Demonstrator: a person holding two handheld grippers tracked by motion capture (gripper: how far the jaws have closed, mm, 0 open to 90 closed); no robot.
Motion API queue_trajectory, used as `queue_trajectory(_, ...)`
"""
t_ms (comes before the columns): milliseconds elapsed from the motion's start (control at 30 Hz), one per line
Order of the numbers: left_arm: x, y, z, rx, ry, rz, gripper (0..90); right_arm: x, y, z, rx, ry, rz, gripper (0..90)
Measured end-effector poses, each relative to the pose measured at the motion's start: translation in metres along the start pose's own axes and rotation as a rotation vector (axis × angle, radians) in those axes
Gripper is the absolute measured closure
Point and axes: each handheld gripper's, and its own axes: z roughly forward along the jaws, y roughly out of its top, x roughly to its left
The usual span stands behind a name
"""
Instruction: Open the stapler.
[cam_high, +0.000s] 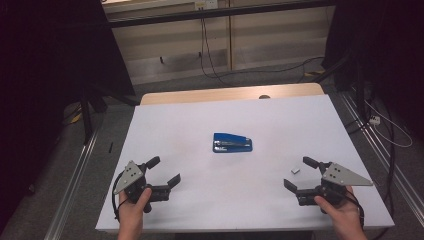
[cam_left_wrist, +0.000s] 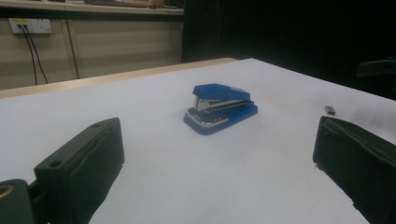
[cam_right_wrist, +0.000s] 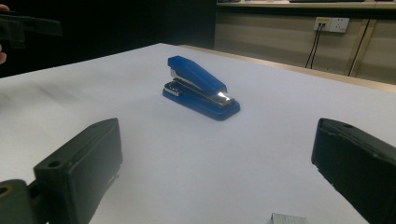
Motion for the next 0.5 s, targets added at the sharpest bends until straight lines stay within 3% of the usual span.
queue_trajectory(167, -0.001, 0.001, 0.003, 0.007, -0.009, 0.008, 1.9, 0.001, 0.001, -0.001, -0.007, 0.001, 0.018, 1.3)
queue_trajectory(500, -0.001, 0.011, 0.019, -0.007, -0.015, -0.015, 1.9, 0.007, 0.012, 0.014, 0.043, -0.026, -0.015, 4.0)
